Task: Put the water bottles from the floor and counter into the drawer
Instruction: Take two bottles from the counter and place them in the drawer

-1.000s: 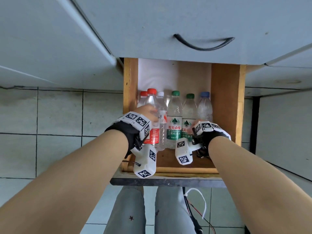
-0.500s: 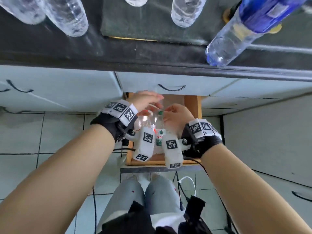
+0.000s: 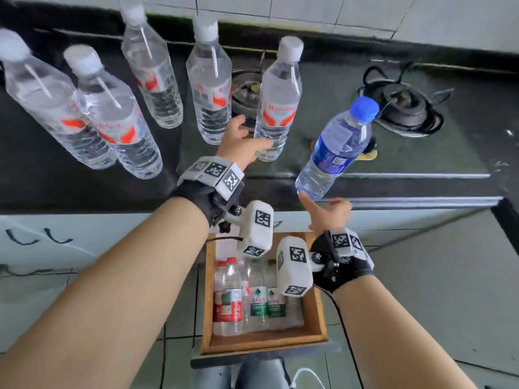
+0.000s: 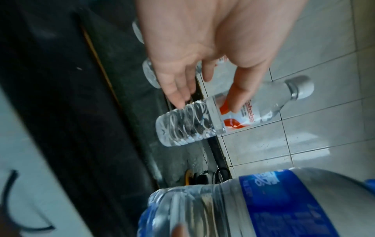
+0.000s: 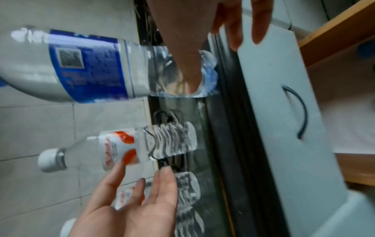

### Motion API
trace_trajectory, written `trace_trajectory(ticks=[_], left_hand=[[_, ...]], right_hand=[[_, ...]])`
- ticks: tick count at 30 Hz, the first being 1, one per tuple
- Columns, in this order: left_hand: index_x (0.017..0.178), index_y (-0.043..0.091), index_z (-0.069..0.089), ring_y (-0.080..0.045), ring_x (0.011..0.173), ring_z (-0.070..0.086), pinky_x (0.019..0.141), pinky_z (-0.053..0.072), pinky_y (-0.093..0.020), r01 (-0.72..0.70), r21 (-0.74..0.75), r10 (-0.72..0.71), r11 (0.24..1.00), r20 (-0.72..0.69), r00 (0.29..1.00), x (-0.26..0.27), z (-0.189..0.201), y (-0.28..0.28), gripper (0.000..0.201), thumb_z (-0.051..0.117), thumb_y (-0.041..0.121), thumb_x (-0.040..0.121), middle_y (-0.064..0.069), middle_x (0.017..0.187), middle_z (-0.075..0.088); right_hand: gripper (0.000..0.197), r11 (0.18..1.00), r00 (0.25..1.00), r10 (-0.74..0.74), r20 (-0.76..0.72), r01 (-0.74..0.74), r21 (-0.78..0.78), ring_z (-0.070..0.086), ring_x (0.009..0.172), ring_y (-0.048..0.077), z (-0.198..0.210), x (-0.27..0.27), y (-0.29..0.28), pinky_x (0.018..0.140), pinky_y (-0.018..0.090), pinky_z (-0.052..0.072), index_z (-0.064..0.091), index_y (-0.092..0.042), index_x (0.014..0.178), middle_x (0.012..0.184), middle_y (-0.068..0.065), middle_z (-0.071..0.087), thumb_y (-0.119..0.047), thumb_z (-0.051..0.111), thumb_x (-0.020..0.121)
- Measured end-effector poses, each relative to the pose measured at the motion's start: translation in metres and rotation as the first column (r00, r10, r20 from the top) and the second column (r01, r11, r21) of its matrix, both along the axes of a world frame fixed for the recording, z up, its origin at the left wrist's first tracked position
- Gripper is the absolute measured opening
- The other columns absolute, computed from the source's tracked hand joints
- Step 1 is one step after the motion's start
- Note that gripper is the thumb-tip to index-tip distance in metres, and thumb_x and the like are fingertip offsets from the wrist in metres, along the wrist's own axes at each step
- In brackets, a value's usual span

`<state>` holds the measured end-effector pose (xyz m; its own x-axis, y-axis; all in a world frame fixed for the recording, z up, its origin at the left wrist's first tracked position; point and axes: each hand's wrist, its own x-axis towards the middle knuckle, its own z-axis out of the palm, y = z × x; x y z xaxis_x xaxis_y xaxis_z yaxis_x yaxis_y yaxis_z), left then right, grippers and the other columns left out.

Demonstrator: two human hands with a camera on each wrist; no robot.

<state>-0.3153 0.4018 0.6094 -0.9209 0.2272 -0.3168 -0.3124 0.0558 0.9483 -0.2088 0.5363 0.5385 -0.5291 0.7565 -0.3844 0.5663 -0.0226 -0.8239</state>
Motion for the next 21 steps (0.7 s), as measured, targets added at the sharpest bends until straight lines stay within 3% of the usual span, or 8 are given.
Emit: trace_trajectory(ticks=[2,4,6,10,12,14,17,21], left_hand=[[0.132,0.024,0.04,-0.018,0.117,0.048,0.106,0.04,-0.035,-0.014,-0.038,0.01,0.999,-0.089,0.996,-0.015,0.005,0.018,0.071,0.076,0.01,0.072,0.002,0.125,0.053],[0.14,0.014,0.033,-0.013,0.111,0.051,0.093,0.044,-0.015,-0.018,-0.032,0.012,0.999,-0.165,0.986,-0.026,0.008,0.033,0.083,0.078,0.008,0.07,0.0,0.125,0.054],[0.132,0.007,0.04,-0.01,0.103,0.053,0.079,0.047,-0.004,-0.029,-0.029,0.022,0.999,-0.225,0.974,-0.034,0.006,0.045,0.073,0.077,0.004,0.07,-0.002,0.119,0.058],[0.1,0.012,0.059,-0.018,0.102,0.066,0.096,0.051,-0.037,-0.073,-0.12,0.033,0.99,-0.304,0.952,-0.035,-0.004,0.051,0.057,0.085,0.03,0.052,-0.003,0.106,0.069],[0.095,0.012,0.065,-0.007,0.09,0.069,0.089,0.055,-0.03,0.0,-0.096,-0.029,0.995,-0.308,0.951,-0.029,-0.008,0.048,0.052,0.085,0.028,0.051,-0.002,0.096,0.072],[0.099,0.012,0.064,0.0,0.084,0.067,0.082,0.053,-0.021,0.125,-0.031,-0.129,0.992,-0.29,0.948,-0.015,-0.012,0.04,0.048,0.085,0.012,0.057,0.003,0.092,0.07],[0.098,0.019,0.06,0.006,0.081,0.066,0.079,0.052,-0.013,0.323,0.023,-0.306,0.946,-0.258,0.916,0.015,-0.019,0.021,0.051,0.083,0.001,0.057,0.016,0.08,0.074],[0.091,0.021,0.058,0.01,0.072,0.067,0.067,0.05,-0.008,0.433,0.075,-0.421,0.898,-0.131,0.897,0.049,-0.03,0.003,0.066,0.086,0.02,0.031,0.021,0.068,0.074]], right_hand=[[0.08,0.988,0.98,-0.06,-0.192,0.086,0.129,0.047,0.111,0.027,0.012,-0.01,0.01,0.099,0.04,0.041,0.042,0.0,0.116,0.11,0.011,0.04,-0.027,0.087,0.056],[0.086,0.996,0.909,0.029,-0.415,0.008,0.088,0.049,0.112,0.026,0.023,-0.022,0.017,0.101,0.039,0.044,0.037,-0.009,0.12,0.119,0.012,0.043,-0.02,0.088,0.051],[0.076,0.99,0.849,0.139,-0.511,-0.124,0.063,0.058,0.106,0.024,0.029,-0.033,0.024,0.098,0.041,0.049,0.039,-0.023,0.112,0.116,0.008,0.054,-0.01,0.085,0.053],[0.062,0.969,0.848,0.245,-0.47,-0.223,0.102,0.062,0.087,0.015,0.037,-0.036,0.033,0.091,0.039,0.053,0.047,-0.023,0.104,0.09,-0.014,0.061,-0.004,0.084,0.058],[0.062,0.966,0.829,0.253,-0.499,-0.245,0.084,0.062,0.08,0.009,0.036,-0.031,0.036,0.083,0.031,0.054,0.049,-0.014,0.109,0.089,-0.013,0.062,0.0,0.084,0.059],[0.065,0.951,0.803,0.288,-0.522,-0.303,0.059,0.063,0.072,0.0,0.034,-0.022,0.039,0.071,0.021,0.054,0.051,-0.003,0.113,0.086,-0.01,0.064,0.004,0.083,0.057],[0.072,0.891,0.758,0.386,-0.526,-0.454,0.0,0.065,0.069,-0.002,0.028,-0.004,0.046,0.065,0.016,0.052,0.053,0.004,0.11,0.075,-0.012,0.071,-0.009,0.083,0.046],[0.082,0.814,0.793,0.45,-0.412,-0.554,-0.177,0.068,0.07,0.001,-0.003,0.03,0.048,0.066,0.017,0.054,0.051,0.008,0.115,0.074,-0.013,0.075,-0.005,0.082,0.04]])
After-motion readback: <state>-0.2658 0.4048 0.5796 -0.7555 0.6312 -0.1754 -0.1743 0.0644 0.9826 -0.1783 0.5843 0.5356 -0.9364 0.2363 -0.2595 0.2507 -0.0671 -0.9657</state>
